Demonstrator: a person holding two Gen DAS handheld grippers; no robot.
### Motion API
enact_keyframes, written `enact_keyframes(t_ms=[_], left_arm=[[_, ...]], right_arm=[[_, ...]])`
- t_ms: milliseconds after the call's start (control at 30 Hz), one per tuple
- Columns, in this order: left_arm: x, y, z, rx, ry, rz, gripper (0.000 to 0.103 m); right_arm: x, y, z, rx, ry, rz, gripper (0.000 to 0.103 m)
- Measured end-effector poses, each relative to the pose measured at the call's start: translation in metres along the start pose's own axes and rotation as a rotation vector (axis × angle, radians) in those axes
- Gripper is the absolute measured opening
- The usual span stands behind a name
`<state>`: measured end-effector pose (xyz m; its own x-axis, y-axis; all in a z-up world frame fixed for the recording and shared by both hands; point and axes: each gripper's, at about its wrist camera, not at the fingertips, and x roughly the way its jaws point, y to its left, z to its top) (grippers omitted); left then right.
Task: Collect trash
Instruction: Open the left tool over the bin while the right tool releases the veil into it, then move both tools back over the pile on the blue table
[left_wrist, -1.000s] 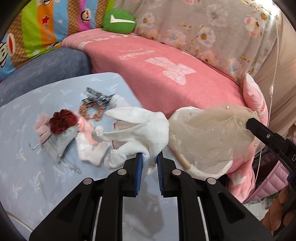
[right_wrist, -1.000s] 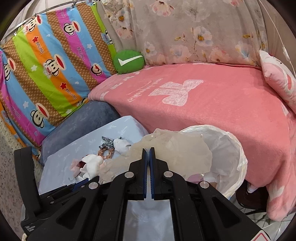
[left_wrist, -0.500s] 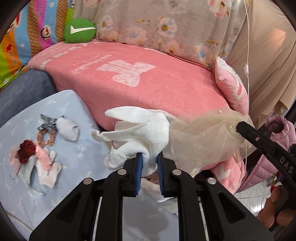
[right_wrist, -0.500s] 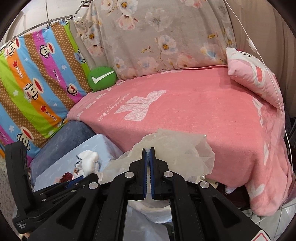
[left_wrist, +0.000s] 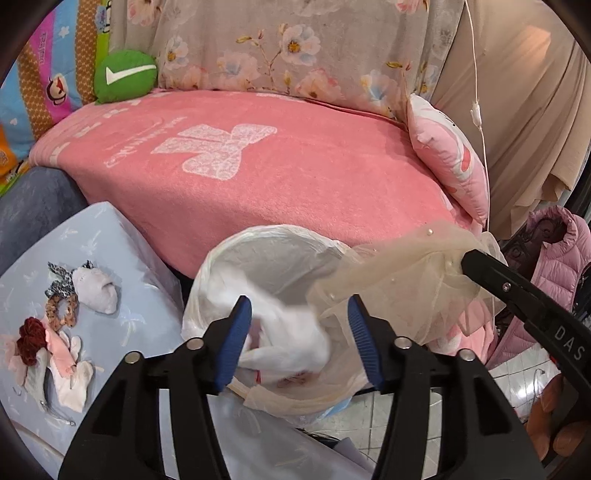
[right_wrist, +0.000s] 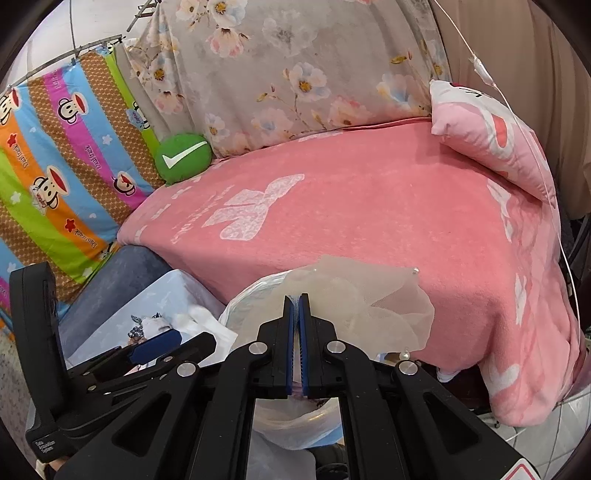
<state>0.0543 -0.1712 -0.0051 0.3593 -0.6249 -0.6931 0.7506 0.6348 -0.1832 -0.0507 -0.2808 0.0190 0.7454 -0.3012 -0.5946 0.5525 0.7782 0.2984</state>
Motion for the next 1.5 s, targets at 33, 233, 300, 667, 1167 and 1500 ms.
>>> enact_keyframes(t_ms=[33, 233, 300, 667, 1167, 1500], left_arm=[[-0.001, 0.0, 0.0, 0.005, -0.004, 0.009, 0.057], [-0.008, 0.011, -0.001, -0.011, -0.033, 0.054, 0.069], [-0.009, 0.016, -0.001, -0.023, -0.033, 0.064, 0.07], [-0.017, 0.038, -0.006, -0.069, -0.047, 0.101, 0.07], [-0.046, 0.072, -0.023, -0.147, -0.089, 0.184, 0.07], [-0.064, 0.114, -0.042, -0.229, -0.096, 0.264, 0.07]], right_arm=[[0.002, 0.001, 0.0, -0.005, 0.0, 0.001, 0.002], [0.013, 0.013, 0.003, -0.02, 0.001, 0.011, 0.009], [0.016, 0.018, 0.003, -0.027, 0.003, 0.017, 0.009], [0.022, 0.044, -0.006, -0.07, 0.03, 0.048, 0.017], [0.017, 0.082, -0.029, -0.13, 0.07, 0.083, 0.031], [0.018, 0.126, -0.048, -0.189, 0.108, 0.137, 0.034]])
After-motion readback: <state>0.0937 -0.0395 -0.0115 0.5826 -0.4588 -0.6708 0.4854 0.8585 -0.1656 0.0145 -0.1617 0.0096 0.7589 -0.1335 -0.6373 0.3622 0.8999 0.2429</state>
